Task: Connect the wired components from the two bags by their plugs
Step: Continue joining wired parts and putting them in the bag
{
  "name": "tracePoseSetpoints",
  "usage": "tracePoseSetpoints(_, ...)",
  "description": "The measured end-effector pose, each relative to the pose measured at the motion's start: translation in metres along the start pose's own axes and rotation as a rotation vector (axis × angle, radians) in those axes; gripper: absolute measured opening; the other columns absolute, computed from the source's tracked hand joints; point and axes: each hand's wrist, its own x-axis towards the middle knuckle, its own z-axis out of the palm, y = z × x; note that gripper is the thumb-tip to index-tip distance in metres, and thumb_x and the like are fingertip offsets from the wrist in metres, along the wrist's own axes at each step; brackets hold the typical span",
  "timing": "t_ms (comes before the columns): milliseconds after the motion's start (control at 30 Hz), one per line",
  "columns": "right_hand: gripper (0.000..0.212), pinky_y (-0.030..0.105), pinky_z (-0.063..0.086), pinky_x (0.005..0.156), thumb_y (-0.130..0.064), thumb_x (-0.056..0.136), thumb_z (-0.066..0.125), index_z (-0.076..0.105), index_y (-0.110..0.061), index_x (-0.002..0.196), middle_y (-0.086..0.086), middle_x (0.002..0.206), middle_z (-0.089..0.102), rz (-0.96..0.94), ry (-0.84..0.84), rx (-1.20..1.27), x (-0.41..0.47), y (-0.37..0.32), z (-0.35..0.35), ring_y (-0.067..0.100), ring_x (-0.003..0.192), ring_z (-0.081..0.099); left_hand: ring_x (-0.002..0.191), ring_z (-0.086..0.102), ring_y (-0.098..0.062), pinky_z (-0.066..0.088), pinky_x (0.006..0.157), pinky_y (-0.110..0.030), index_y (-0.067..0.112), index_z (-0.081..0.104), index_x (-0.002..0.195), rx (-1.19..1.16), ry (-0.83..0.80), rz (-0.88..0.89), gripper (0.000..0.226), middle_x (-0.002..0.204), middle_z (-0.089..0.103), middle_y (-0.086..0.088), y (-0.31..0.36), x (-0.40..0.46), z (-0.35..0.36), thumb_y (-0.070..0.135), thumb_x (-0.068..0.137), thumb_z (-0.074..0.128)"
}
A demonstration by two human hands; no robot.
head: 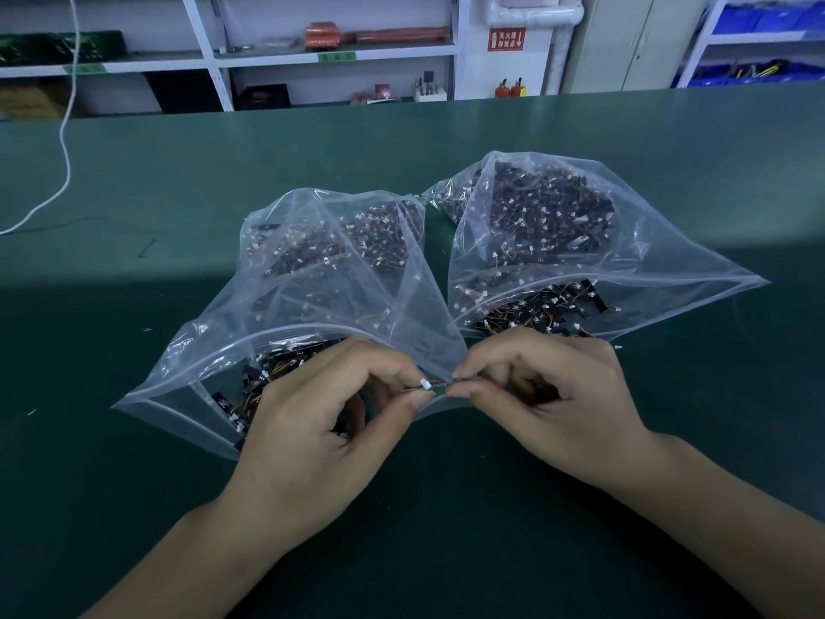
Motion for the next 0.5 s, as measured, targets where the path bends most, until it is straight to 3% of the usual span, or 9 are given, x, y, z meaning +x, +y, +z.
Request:
tracePoseSetpoints(300,0.008,0.016,0.033,0.051,-0.027,0.098,0.076,0.069,-0.026,0.101,-0.009,0.063,0.049,0.006,-0.011,-0.010,-0.0006,0.0008,-0.0008,0.009,0.049,0.041,0.076,0.066,-0.008,0.047,0.064,-0.015,0.021,0.072,0.097,-0.001,0.003,0.023,0.001,0.088,0.066,0.015,0.0006,0.0009,-0.0001,0.021,0.098,0.073)
tracePoseSetpoints(400,0.008,0.012,0.031,0.054,-0.025,0.097,0.077,0.070,-0.020,0.099,-0.010,0.063,0.047,-0.011,-0.025,-0.025,-0.0010,0.0018,-0.0021,0.007,0.049,0.039,0.076,0.066,-0.011,0.048,0.064,-0.018,0.023,0.073,0.098,0.002,-0.005,0.034,0.002,0.088,0.066,0.014,-0.0005,0.0018,-0.0018,0.021,0.098,0.074)
tracePoseSetpoints(500,0.011,0.016,0.033,0.050,-0.023,0.098,0.076,0.074,-0.013,0.096,-0.011,0.063,0.049,-0.016,-0.027,-0.039,-0.0004,0.0043,-0.0033,0.008,0.047,0.041,0.077,0.066,-0.006,0.049,0.066,-0.017,0.026,0.072,0.103,0.032,-0.001,0.029,0.008,0.090,0.068,0.016,-0.0018,-0.0001,-0.0016,0.025,0.096,0.075)
